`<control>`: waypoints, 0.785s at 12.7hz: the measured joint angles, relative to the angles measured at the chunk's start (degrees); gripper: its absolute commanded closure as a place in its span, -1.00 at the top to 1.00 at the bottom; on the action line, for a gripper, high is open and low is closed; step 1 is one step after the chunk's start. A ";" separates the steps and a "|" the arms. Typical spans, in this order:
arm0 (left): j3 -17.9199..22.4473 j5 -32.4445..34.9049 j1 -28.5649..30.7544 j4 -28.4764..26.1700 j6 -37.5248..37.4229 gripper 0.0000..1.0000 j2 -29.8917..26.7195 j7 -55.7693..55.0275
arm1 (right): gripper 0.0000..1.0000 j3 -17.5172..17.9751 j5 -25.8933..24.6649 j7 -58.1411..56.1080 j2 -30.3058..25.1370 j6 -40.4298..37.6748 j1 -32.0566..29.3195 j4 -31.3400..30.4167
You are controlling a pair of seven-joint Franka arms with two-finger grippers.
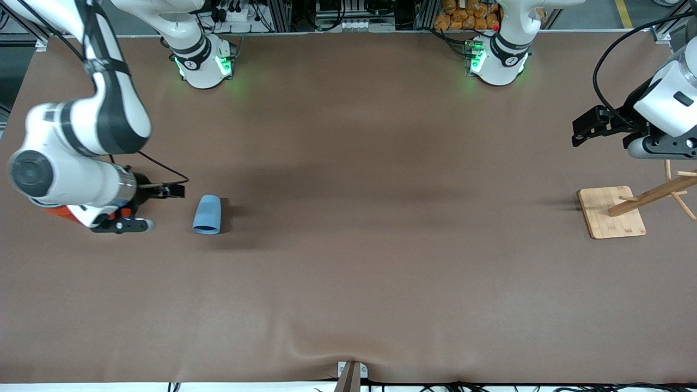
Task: Flip cup
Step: 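Reach the right gripper down to the lying blue cup and grasp it, then lift the blue cup with the right gripper and carry it toward the table middle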
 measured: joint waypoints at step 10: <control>-0.11 0.00 0.27 -0.01 -0.29 1.00 -0.10 0.00 | 1.00 0.01 -0.02 -1.13 6.11 24.83 1.58 -13.75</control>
